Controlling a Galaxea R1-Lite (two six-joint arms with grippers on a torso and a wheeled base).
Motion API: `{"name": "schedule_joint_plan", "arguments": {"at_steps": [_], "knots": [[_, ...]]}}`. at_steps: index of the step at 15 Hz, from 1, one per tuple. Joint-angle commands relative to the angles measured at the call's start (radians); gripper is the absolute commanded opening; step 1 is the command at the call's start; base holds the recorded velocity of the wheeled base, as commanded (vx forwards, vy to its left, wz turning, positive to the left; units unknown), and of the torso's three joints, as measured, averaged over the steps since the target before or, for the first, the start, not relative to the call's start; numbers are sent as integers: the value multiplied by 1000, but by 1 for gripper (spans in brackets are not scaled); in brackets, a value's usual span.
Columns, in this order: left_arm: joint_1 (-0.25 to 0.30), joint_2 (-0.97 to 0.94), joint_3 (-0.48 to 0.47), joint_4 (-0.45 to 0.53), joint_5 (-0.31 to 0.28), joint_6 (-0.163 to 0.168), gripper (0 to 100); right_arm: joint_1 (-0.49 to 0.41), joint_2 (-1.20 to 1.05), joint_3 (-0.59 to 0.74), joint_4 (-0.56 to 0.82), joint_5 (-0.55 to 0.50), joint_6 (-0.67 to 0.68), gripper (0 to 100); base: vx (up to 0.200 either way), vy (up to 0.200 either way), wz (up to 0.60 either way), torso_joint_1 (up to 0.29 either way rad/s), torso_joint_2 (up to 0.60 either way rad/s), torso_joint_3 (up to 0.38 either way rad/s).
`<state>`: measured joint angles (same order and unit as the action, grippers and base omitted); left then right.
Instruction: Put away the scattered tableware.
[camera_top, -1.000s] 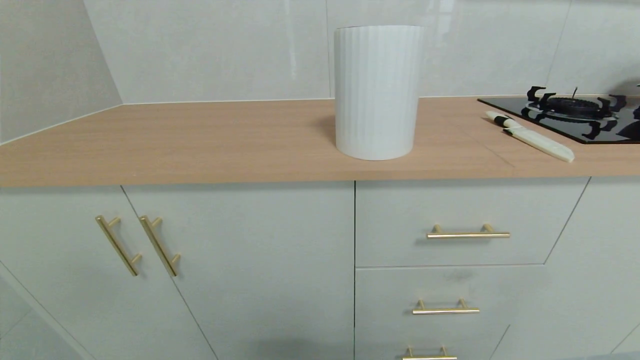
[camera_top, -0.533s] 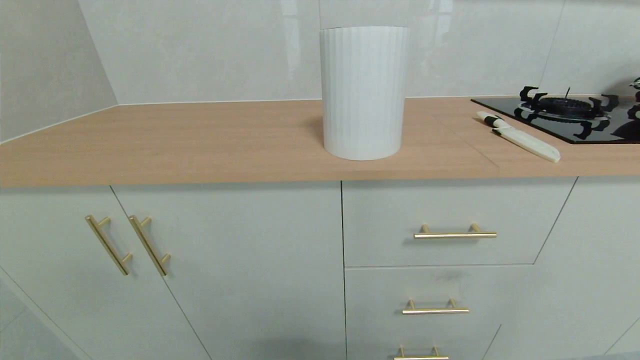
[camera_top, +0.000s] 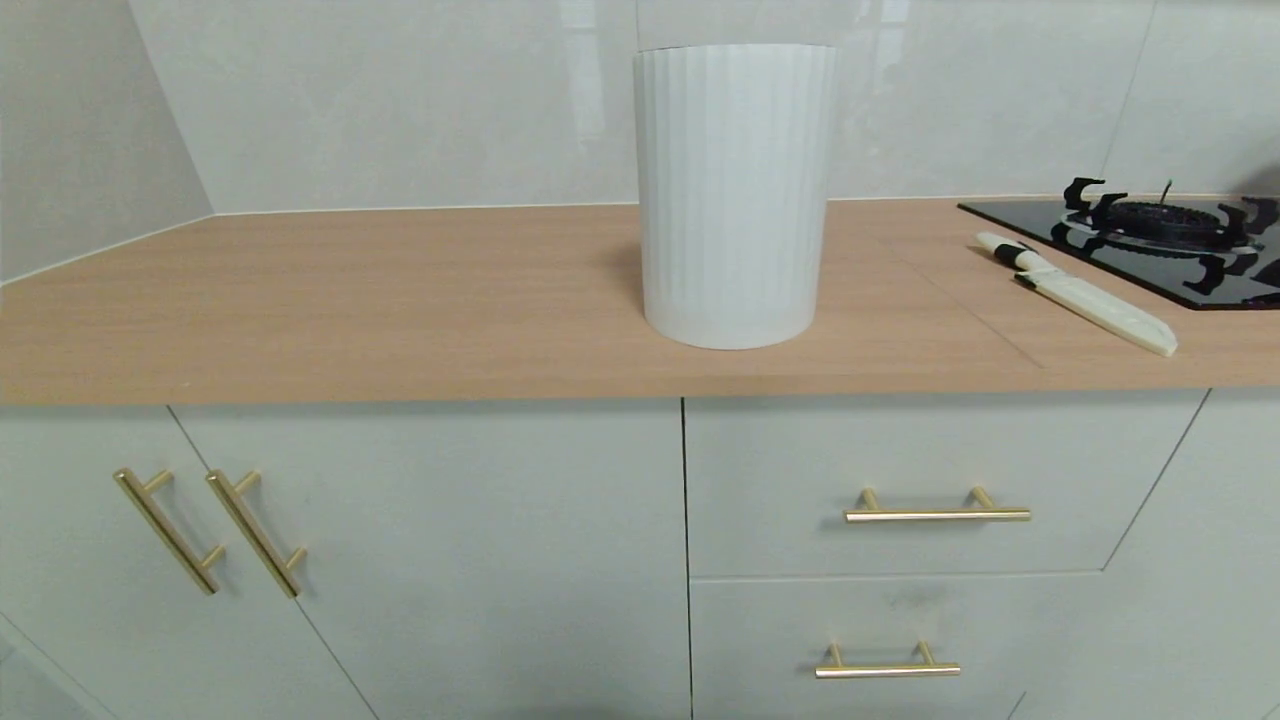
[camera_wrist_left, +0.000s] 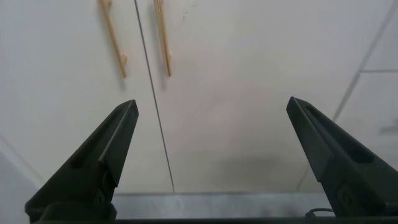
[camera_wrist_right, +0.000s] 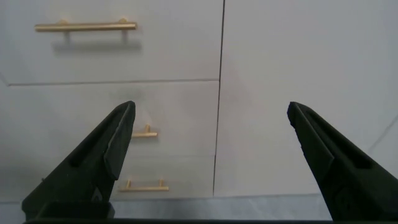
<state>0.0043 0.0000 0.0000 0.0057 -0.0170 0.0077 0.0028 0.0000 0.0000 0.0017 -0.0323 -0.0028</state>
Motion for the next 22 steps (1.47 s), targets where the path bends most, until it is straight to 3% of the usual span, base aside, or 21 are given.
{"name": "schedule_joint_plan", "arguments": {"at_steps": [1, 11, 22], "knots": [[0, 0, 0, 0, 0, 0, 100, 0, 2, 0, 0, 0, 0, 100, 0, 0, 0, 0, 0, 0], [0, 0, 0, 0, 0, 0, 100, 0, 2, 0, 0, 0, 1, 100, 0, 0, 0, 0, -16, -17], [-1, 0, 0, 0, 0, 0, 100, 0, 0, 0, 1, 0, 1, 100, 0, 0, 0, 90, -413, -323]]}}
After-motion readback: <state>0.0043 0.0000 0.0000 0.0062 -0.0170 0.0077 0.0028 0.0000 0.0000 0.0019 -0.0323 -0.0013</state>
